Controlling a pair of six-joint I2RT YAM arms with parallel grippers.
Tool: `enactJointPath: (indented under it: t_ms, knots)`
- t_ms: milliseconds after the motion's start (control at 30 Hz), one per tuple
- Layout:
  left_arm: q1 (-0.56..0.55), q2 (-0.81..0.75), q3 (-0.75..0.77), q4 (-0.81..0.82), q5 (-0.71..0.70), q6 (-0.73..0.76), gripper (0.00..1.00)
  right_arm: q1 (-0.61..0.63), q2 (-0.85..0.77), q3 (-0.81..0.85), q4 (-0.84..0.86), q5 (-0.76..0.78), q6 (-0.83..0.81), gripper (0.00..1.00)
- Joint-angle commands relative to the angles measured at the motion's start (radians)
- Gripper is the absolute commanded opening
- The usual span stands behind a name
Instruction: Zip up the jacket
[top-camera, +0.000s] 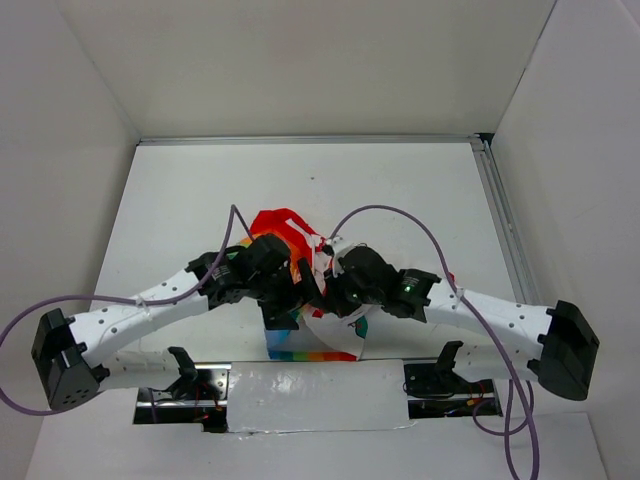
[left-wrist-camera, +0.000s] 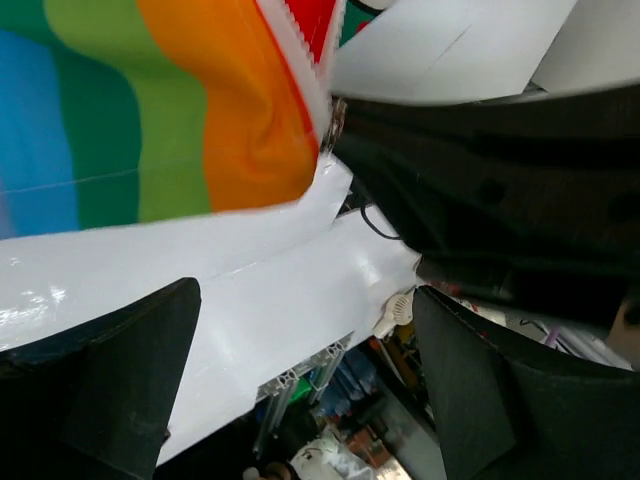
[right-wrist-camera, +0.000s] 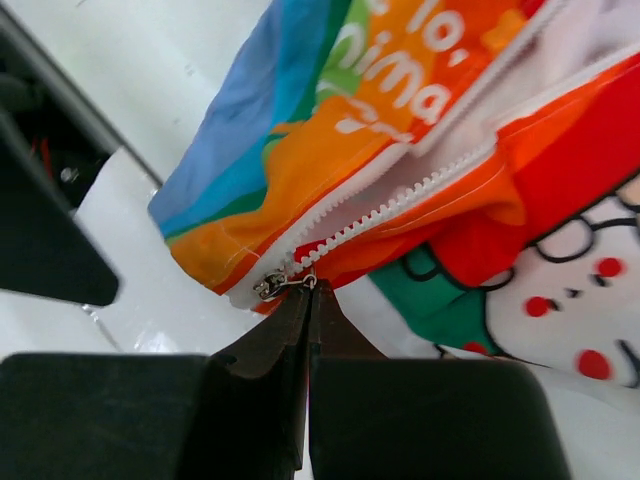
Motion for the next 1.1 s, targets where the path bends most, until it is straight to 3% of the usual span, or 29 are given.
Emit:
enactJointPath:
  t_ms: [0, 167, 500, 767, 1067]
  knots:
    - [0.029, 0.04, -0.062, 0.041, 0.062, -0.056, 0.99, 0.013, -0.003, -0.049, 0.127, -0.107, 0.032, 0.0]
    - [0.147, 0.063, -0.271, 0.171, 0.128, -0.07, 0.99, 0.021, 0.107, -0.084, 0.208, -0.153, 0.047, 0.0]
    - [0.297, 0.145, -0.381, 0.317, 0.081, -0.035, 0.99, 0.021, 0.257, -0.052, 0.307, -0.171, 0.069, 0.0]
    - [0.438, 0.234, -0.317, 0.308, -0.006, 0.048, 0.95, 0.003, 0.423, 0.069, 0.337, -0.143, 0.092, 0.0]
    - [0.567, 0.263, -0.256, 0.349, -0.089, 0.097, 0.97, -0.115, 0.429, 0.071, 0.507, -0.26, 0.217, 0.0]
